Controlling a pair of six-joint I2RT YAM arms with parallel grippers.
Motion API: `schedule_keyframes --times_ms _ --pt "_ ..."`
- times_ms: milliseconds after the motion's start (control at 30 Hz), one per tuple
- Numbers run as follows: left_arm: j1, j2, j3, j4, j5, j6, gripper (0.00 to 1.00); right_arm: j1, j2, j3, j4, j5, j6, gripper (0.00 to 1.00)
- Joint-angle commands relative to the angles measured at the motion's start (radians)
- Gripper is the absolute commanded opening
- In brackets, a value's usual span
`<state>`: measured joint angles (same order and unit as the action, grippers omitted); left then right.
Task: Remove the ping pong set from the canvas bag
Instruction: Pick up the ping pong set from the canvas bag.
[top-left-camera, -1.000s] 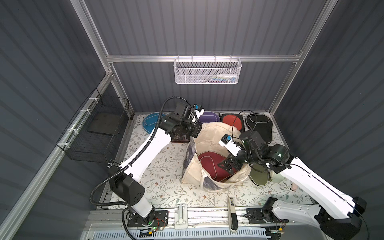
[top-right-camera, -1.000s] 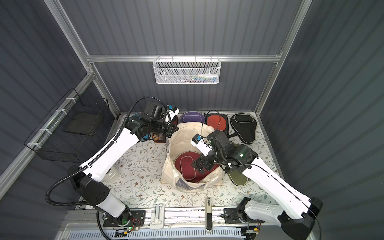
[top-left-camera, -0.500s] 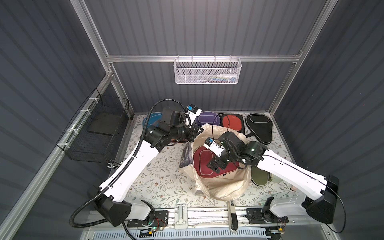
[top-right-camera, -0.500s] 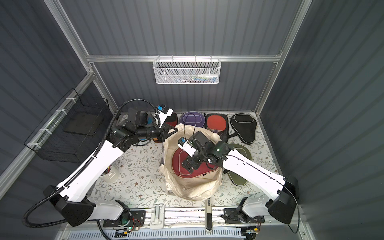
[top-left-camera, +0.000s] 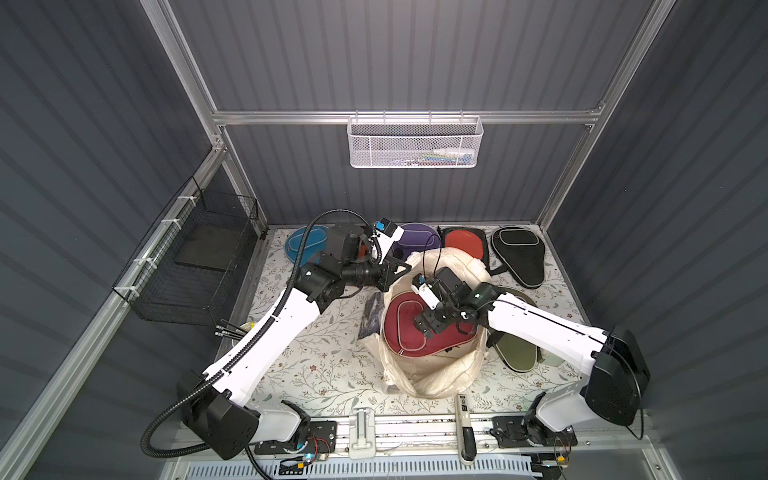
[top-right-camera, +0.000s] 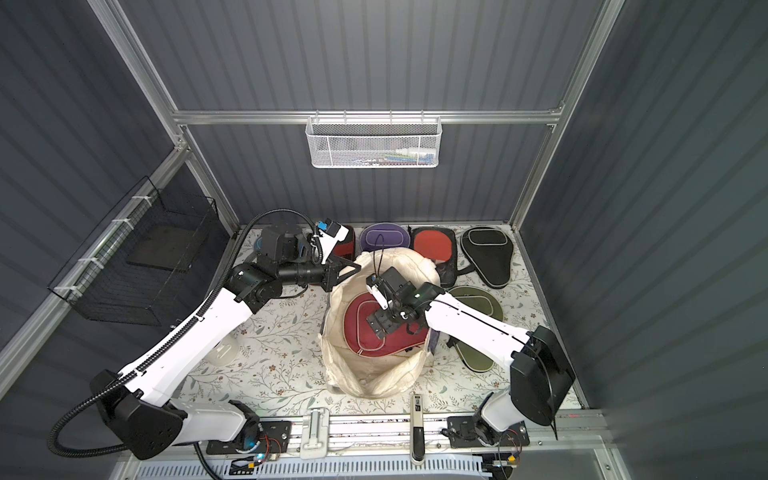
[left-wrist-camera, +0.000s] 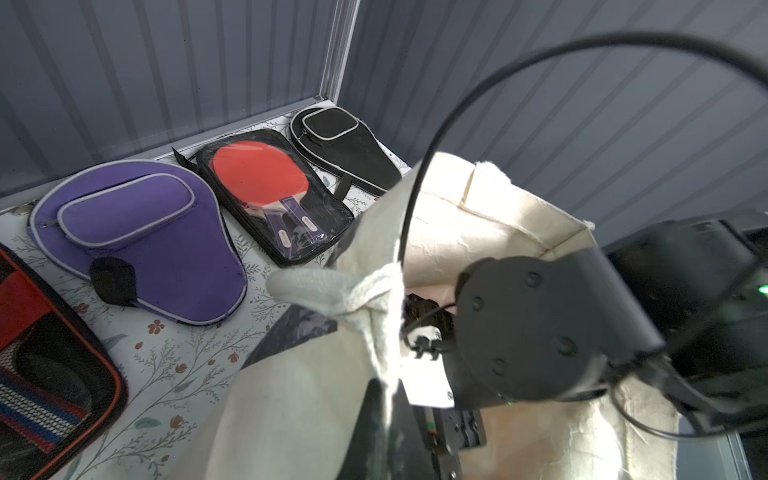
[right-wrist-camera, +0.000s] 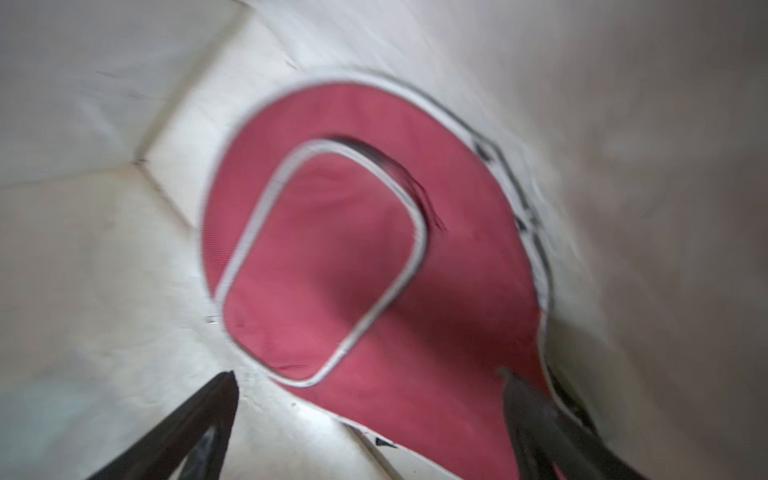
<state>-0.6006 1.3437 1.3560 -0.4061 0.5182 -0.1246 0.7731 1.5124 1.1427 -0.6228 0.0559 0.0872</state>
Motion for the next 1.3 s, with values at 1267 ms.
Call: schedule_keyframes --times_ms 1267 --pt "-0.002 0.038 -0.117 0.319 0.379 0.03 0.0 -0.174 0.275 0.024 0.185 -0.293 -0.243 0.83"
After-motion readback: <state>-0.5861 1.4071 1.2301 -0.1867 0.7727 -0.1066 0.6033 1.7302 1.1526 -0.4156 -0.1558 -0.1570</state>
